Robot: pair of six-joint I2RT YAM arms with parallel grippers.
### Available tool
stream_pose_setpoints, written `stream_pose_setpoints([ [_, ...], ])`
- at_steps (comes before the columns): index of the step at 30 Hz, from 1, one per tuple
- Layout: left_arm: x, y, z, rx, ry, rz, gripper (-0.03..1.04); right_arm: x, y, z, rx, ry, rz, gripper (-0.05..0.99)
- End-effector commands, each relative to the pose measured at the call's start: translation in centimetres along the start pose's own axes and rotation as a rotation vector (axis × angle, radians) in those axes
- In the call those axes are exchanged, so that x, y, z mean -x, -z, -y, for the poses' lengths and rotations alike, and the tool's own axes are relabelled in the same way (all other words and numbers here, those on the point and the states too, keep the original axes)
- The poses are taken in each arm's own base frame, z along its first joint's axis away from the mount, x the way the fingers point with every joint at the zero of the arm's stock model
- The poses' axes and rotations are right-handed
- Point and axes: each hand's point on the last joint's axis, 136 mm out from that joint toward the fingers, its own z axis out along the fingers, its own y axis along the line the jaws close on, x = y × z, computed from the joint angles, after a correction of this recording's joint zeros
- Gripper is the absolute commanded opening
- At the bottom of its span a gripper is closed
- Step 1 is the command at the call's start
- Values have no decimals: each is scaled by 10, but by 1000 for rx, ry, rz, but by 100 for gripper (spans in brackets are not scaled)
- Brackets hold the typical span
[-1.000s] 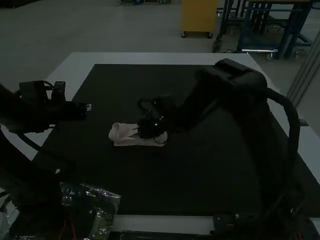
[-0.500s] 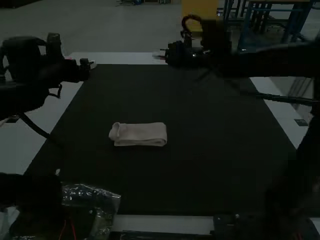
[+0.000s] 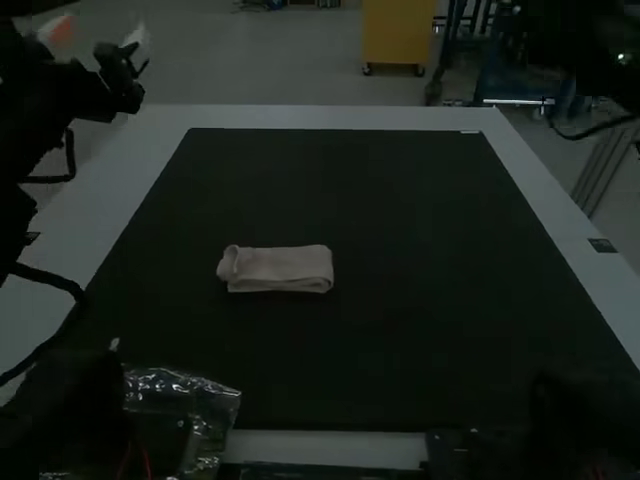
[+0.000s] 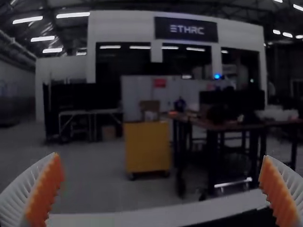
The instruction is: Fold the towel.
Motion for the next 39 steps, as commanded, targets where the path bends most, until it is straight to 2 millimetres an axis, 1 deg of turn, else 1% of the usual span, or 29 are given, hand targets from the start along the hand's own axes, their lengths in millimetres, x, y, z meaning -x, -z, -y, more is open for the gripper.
stream_pose_setpoints([
  [1, 20, 26, 4, 24, 5, 83, 97, 28, 38, -23, -44, 111, 117, 91],
  [3, 32, 46, 10, 26, 14, 139, 97, 38, 63, -42, -61, 180, 174, 91],
  [6, 49, 75, 21, 9, 29, 203, 97, 55, 98, -80, -78, 315, 283, 91],
  [7, 55, 86, 24, 13, 23, 228, 97, 58, 109, -93, -76, 344, 307, 91],
  [8, 58, 93, 24, 23, 21, 243, 97, 58, 118, -102, -87, 369, 324, 91],
  [10, 54, 94, 22, 37, 31, 211, 97, 58, 134, -113, -116, 386, 358, 91],
  [12, 67, 99, 20, 64, 27, 234, 97, 59, 147, -121, -136, 402, 397, 91],
  [14, 76, 102, 19, 82, -23, 259, 97, 63, 152, -115, -209, 421, 387, 91],
  [15, 77, 103, 18, 90, -41, 265, 97, 68, 156, -108, -260, 436, 409, 91],
  [16, 74, 102, 16, 102, -63, 254, 97, 73, 159, -104, -298, 454, 429, 91],
  [17, 65, 99, 13, 115, -73, 226, 97, 76, 162, -96, -348, 467, 447, 91],
  [18, 56, 96, 11, 120, -78, 205, 97, 77, 165, -84, -404, 470, 457, 91],
  [19, 44, 93, 9, 122, -96, 178, 97, 77, 168, -69, -476, 481, 464, 91],
  [20, 32, 89, 7, 126, -129, 152, 97, 72, 168, -54, -532, 508, 446, 91],
  [22, 9, 83, 3, 127, -195, 102, 97, 49, 161, -16, -629, 582, 362, 91],
  [23, -4, 80, 0, 135, -215, 75, 97, 36, 159, 4, -666, 559, 339, 91],
  [24, -16, 78, -4, 145, -223, 50, 97, 25, 161, 24, -731, 536, 327, 91],
  [25, -26, 77, -9, 165, -217, 27, 97, 17, 169, 45, -823, 525, 316, 91],
  [26, -39, 76, -13, 175, -214, 2, 97, 9, 174, 60, -884, 518, 306, 91],
  [28, -56, 73, -15, 167, -235, -22, 97, -12, 170, 78, -900, 525, 246, 91],
  [30, -64, 71, -15, 160, -277, -3, 97, -33, 164, 91, -878, 519, 204, 91],
  [31, -72, 70, -16, 160, -292, -6, 97, -44, 165, 102, -902, 512, 196, 91],
  [33, -88, 69, -20, 167, -291, -11, 97, -53, 171, 118, -952, 519, 235, 91],
  [36, -121, 69, -24, 167, -280, -61, 97, -71, 184, 140, -1035, 529, 259, 91],
  [38, -142, 71, -29, 180, -272, -102, 97, -90, 192, 155, -1085, 520, 239, 91],
  [39, -150, 73, -34, 208, -268, -118, 97, -100, 194, 161, -1095, 525, 224, 91],
])
